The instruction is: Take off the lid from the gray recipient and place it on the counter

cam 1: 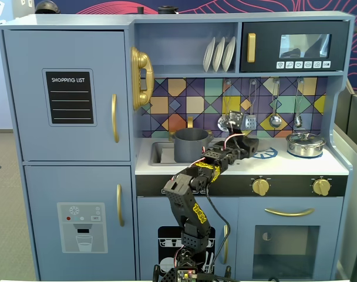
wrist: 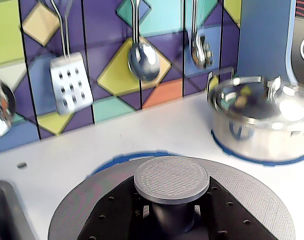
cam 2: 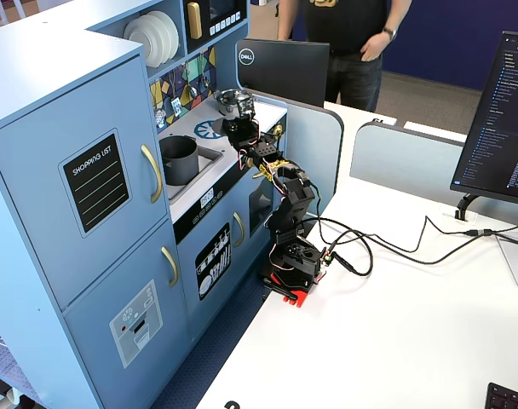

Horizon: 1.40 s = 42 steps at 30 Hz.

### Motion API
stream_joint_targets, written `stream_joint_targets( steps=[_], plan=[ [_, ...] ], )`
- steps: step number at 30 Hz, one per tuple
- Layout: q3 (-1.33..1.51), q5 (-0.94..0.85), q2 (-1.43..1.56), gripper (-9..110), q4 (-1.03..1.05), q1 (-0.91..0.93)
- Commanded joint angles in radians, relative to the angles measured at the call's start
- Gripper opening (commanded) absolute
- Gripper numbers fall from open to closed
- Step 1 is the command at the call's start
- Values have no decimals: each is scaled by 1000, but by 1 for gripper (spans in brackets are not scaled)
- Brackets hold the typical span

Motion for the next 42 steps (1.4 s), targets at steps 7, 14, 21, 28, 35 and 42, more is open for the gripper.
stream_joint_targets(
  steps=[7,14,21,28,35,42],
  plan=[
    [-38,-3,-170,0,-167,23],
    [-26,-12,-222,0,-193,23],
    [51,-38,-195,1,-202,21],
    [114,-66,-147,26,-193,25],
    [84,-55,-100,38,-195,69],
    [28,-25,25,36,-120,58]
  ],
)
